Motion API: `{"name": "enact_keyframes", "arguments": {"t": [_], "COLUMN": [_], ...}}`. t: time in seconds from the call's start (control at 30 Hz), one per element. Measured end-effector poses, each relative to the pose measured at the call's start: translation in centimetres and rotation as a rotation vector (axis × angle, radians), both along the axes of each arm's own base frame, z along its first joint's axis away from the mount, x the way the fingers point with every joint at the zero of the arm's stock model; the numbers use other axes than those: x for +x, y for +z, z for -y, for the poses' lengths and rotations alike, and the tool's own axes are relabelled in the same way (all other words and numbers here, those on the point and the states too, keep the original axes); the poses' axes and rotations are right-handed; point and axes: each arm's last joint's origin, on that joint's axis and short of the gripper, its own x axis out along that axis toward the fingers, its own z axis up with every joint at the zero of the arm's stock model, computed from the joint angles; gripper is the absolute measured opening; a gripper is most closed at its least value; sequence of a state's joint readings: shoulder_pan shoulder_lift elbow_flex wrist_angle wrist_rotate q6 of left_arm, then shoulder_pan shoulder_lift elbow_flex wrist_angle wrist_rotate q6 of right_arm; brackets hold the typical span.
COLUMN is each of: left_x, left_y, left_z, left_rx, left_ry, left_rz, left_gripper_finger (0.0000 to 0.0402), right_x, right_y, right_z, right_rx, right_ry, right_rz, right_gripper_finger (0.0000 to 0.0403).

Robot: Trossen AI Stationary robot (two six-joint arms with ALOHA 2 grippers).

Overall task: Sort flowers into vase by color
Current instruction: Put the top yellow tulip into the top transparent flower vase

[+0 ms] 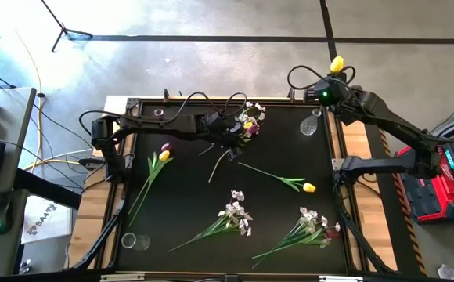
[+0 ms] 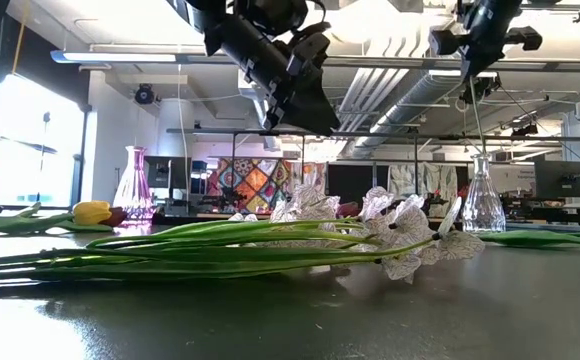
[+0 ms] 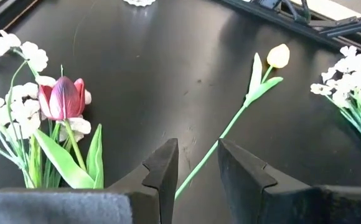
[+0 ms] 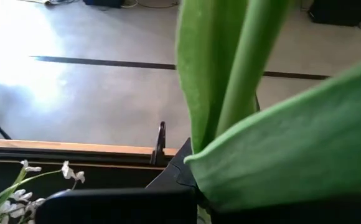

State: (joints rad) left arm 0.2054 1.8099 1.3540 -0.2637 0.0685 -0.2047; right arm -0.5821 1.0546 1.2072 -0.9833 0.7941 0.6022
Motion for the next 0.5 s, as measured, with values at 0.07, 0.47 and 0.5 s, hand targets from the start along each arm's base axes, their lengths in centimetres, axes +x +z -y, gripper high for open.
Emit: {"name": "enact_keyframes", "arguments": {"t": [0.07,0.47,0.5], "left_x": [0.0,0.0,0.0], "left_y": [0.0,0.0,0.0], "left_z": [0.0,0.0,0.0], "left_rx": [0.001,0.004,0.008], "left_ry": [0.000,-0.001,-0.004], "left_rz": [0.003,0.006,0.005], "left_gripper_finger": [0.0099,0.0099,0.0099], "right_x": [0.0,-0.7,-0.8], "right_y": [0.1,2.9,2.9], "right_z": [-0.1,-0.5,-0.5], "right_rx": [-0.003,-0.091,-0.089], "right_ry": [0.005,-0.013,-0.012], "right_rz": [0.004,-0.006,-0.005], "right_gripper_finger": [0.0000,0.0000,0.0000]}}
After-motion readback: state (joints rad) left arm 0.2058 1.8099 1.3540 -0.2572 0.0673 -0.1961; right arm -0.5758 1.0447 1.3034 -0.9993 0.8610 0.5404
